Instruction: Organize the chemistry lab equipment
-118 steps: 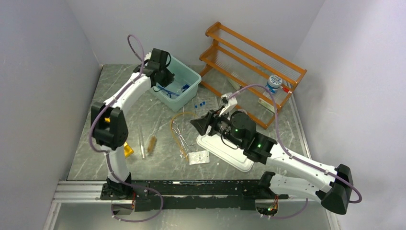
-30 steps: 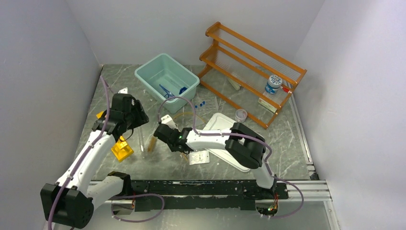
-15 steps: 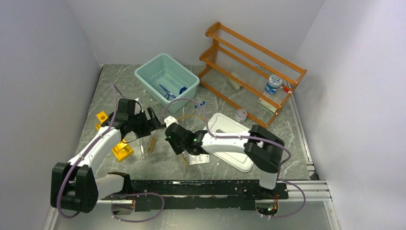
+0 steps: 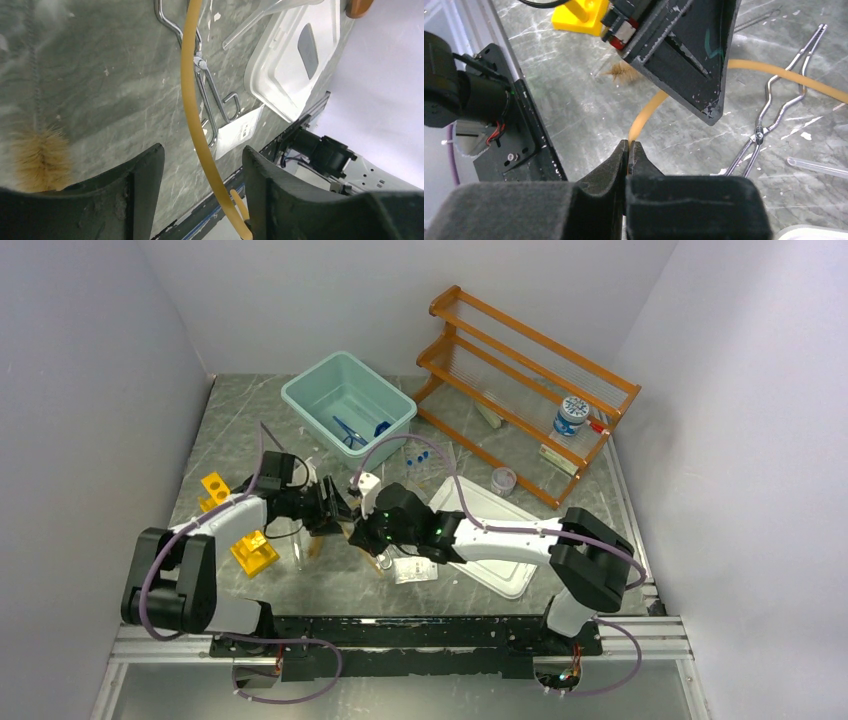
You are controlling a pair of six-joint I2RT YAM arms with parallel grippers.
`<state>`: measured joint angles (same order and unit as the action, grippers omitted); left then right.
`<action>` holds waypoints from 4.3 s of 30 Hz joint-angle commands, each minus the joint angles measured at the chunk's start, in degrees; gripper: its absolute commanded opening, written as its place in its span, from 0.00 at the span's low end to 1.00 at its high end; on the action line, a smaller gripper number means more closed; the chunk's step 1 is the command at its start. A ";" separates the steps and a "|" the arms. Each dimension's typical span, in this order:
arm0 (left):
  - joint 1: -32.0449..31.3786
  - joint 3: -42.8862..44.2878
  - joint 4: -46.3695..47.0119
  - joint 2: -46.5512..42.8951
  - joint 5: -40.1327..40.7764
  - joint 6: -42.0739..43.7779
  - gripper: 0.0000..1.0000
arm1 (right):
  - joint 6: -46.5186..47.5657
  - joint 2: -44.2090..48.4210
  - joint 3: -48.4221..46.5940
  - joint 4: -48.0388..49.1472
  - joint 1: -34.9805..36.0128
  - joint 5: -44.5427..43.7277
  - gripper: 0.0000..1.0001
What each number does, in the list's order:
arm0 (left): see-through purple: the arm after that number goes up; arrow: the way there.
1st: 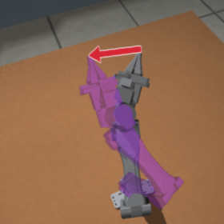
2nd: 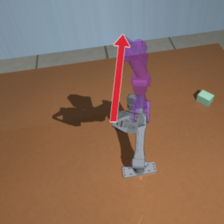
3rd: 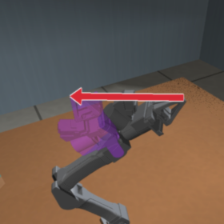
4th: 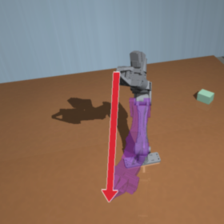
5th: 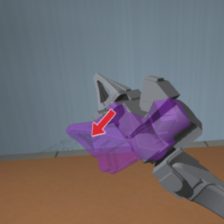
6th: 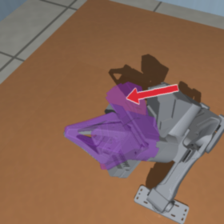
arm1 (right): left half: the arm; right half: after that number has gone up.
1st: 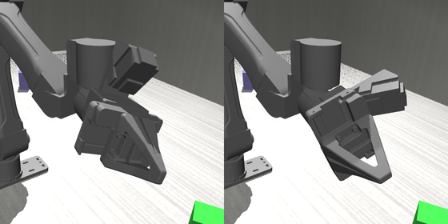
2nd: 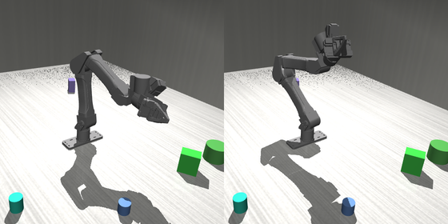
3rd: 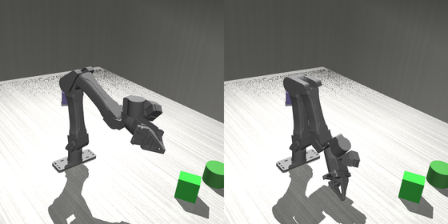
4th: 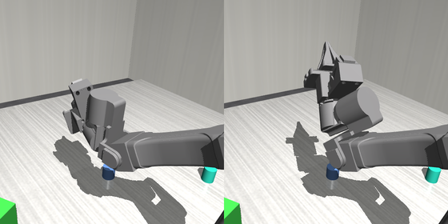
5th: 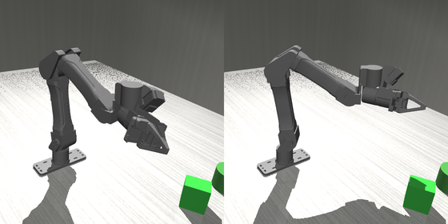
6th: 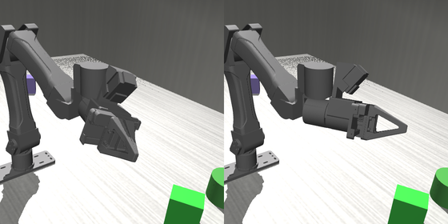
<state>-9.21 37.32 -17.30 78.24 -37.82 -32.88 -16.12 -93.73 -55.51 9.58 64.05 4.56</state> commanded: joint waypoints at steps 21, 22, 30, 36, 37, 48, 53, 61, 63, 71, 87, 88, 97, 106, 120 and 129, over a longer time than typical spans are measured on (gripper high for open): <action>0.34 15.76 -18.95 -20.13 16.29 5.04 0.05 | -4.16 16.44 4.13 0.32 -3.91 -0.95 0.64; 0.34 17.84 -20.32 -21.19 17.27 6.13 0.05 | -4.89 17.68 4.30 -0.04 -3.91 -2.08 0.64; 0.34 33.01 -22.12 -23.92 15.16 11.99 0.05 | -9.07 25.93 4.44 -5.71 -5.01 -12.80 0.64; 0.34 41.19 -14.22 -19.54 11.43 10.26 0.05 | -9.85 30.66 1.85 -8.55 -5.27 -16.42 0.64; 0.34 42.78 -12.81 -17.97 10.61 10.10 0.05 | -9.63 31.39 2.36 -7.89 -5.25 -16.47 0.64; 0.28 53.42 -2.11 2.21 18.89 -0.61 0.05 | -10.20 33.68 4.13 -8.94 -5.35 -21.77 0.64; -0.98 53.81 4.32 9.78 21.66 -0.91 0.05 | -10.31 33.55 4.46 -9.02 -5.44 -22.60 0.63; -2.22 55.78 7.24 19.64 31.47 -3.48 0.05 | -11.11 32.50 4.44 -8.76 -5.43 -22.93 0.63; -2.47 56.13 7.05 22.04 32.03 -4.57 0.05 | -11.14 32.39 4.44 -9.07 -5.51 -23.32 0.63; -3.05 55.42 10.40 29.83 31.63 -6.06 0.05 | -11.93 32.91 5.31 -9.32 -5.61 -24.15 0.63; -2.50 70.43 -5.77 35.55 48.17 2.40 0.54 | -12.12 32.67 5.77 -11.21 -5.79 -24.98 0.63; -2.11 71.27 -6.58 34.93 47.77 3.12 0.57 | -12.17 32.54 5.83 -11.25 -5.80 -24.88 0.63; -0.37 65.23 -19.43 20.32 44.52 11.60 0.71 | -12.84 29.19 5.22 -12.35 -5.90 -24.26 0.63; -0.11 36.15 -28.20 -0.13 45.90 10.16 0.80 | -14.01 29.35 8.29 -9.79 -6.30 -22.65 0.63; -0.52 10.74 -15.94 -3.58 28.98 6.65 0.52 | -15.33 26.89 9.25 -9.84 -6.68 -20.38 0.63; -3.18 9.83 -10.31 6.90 25.96 6.46 0.53 | -15.39 24.37 8.25 -9.80 -6.83 -19.68 0.63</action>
<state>-11.33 47.20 -32.69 82.21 -8.38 -26.22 -31.09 -68.58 -46.87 -1.54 57.69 -15.40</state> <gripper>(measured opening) 0.543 0.629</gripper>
